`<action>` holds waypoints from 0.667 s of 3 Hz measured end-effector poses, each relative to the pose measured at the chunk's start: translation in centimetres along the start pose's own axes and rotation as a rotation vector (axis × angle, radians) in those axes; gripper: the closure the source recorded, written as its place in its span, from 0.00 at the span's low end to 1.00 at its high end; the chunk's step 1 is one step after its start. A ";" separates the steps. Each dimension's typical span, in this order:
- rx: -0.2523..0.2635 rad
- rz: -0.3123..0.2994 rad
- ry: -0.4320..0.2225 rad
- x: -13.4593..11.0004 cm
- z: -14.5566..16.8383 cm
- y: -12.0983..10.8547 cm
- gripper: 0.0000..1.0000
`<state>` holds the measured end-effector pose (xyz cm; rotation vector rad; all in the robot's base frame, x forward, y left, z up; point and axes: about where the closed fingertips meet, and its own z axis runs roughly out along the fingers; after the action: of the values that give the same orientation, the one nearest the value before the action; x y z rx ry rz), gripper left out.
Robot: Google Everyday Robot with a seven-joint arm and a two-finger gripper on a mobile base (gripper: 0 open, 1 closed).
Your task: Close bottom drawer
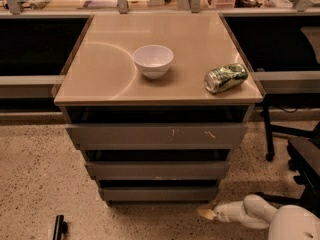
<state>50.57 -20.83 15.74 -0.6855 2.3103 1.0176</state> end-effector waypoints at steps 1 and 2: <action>0.000 0.000 0.000 0.0 0.0 0.0 0.12; 0.000 0.000 0.000 0.0 0.0 0.0 0.00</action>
Offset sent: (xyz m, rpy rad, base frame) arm 0.0000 0.0000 0.0000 0.0000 0.0000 0.0000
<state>50.57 -20.82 15.74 -0.6856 2.3103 1.0178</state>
